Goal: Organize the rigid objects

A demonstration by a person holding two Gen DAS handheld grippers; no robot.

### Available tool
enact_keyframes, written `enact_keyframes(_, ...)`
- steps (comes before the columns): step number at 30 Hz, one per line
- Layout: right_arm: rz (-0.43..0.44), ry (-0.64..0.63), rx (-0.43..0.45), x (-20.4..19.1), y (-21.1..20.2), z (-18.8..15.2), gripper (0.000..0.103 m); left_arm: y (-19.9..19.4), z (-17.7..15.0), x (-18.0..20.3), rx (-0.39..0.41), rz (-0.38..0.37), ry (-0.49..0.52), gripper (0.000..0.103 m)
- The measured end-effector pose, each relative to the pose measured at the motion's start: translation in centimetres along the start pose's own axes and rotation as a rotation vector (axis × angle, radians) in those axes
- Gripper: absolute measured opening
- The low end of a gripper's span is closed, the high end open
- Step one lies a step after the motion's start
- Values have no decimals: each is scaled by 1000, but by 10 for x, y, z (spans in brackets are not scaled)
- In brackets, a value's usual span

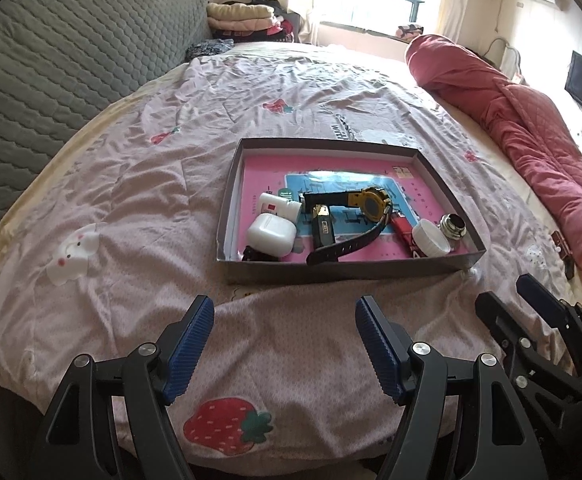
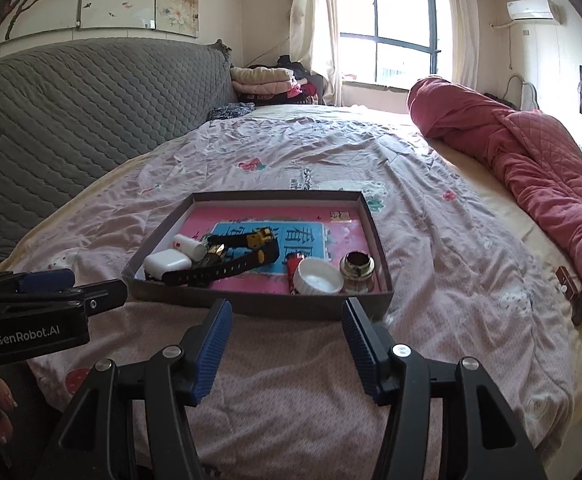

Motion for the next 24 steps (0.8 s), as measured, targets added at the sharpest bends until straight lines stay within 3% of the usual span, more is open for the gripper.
enact_keyframes(12,-18,20,-52,2,5,-21,56,2,-12,0,-7,-12,-10,75)
enact_keyframes(24,-14,73,-80,13,18,-30,56,20,-25,-2,-13,30,-8,75)
Point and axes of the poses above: each gripper's, at about its wrist camera, not at the fingertips, and y roughly the way its jaws point, x to its right, z to its top, the point moved 6 cm from there along y, roughly the way its jaws point, and after that the axes turned 2 degrees about y, right-handed, at the moved point
